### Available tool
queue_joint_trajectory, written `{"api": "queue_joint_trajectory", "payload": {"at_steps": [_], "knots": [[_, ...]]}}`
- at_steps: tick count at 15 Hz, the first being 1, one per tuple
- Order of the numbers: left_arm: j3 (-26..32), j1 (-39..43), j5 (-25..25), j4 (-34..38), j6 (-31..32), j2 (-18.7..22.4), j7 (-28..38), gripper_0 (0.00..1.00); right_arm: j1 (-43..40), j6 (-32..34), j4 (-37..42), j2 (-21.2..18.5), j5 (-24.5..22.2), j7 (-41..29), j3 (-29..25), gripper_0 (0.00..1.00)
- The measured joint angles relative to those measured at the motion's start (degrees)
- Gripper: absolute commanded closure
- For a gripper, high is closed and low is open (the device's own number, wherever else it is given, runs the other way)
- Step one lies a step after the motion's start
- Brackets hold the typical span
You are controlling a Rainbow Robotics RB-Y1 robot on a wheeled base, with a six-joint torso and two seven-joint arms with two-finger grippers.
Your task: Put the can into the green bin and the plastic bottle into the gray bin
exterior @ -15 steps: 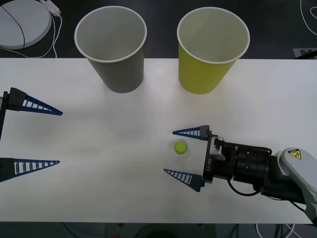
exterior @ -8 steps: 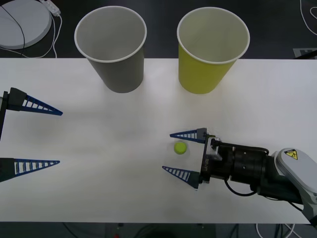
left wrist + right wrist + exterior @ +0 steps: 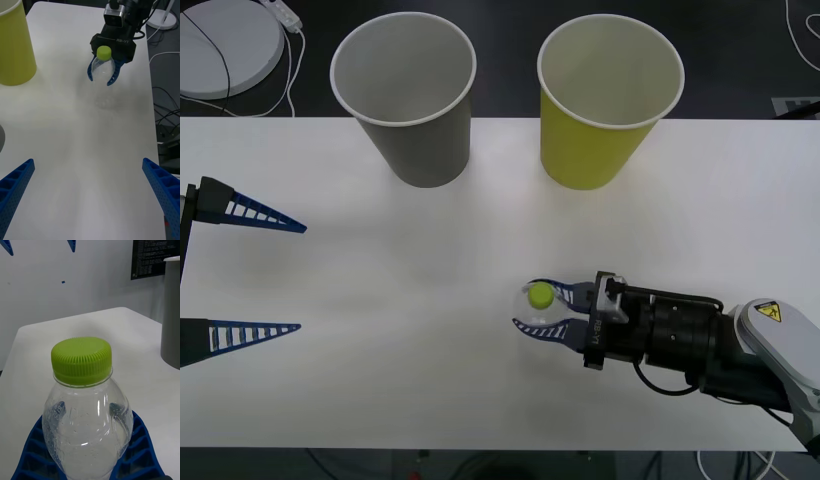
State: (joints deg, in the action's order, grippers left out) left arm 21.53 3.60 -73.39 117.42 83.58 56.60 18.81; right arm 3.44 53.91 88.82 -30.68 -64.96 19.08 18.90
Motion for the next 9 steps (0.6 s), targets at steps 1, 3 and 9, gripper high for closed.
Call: {"api": "queue_joint_trajectory", "payload": {"at_steps": [1,3,9], "knots": [[0.0,0.0,0.0,0.0,0.0,0.0,0.0,0.00,0.0,0.0,0.0,0.0,0.0,0.0,0.0,1.00],[0.0,0.0,0.0,0.0,0.0,0.0,0.0,0.00,0.0,0.1,0.0,-0.1,0.3,-0.2,0.0,1.00],[0.0,0.0,0.0,0.0,0.0,0.0,0.0,0.00,-0.2,1.1,1.2,-2.8,5.9,-0.8,0.0,1.00]]}}
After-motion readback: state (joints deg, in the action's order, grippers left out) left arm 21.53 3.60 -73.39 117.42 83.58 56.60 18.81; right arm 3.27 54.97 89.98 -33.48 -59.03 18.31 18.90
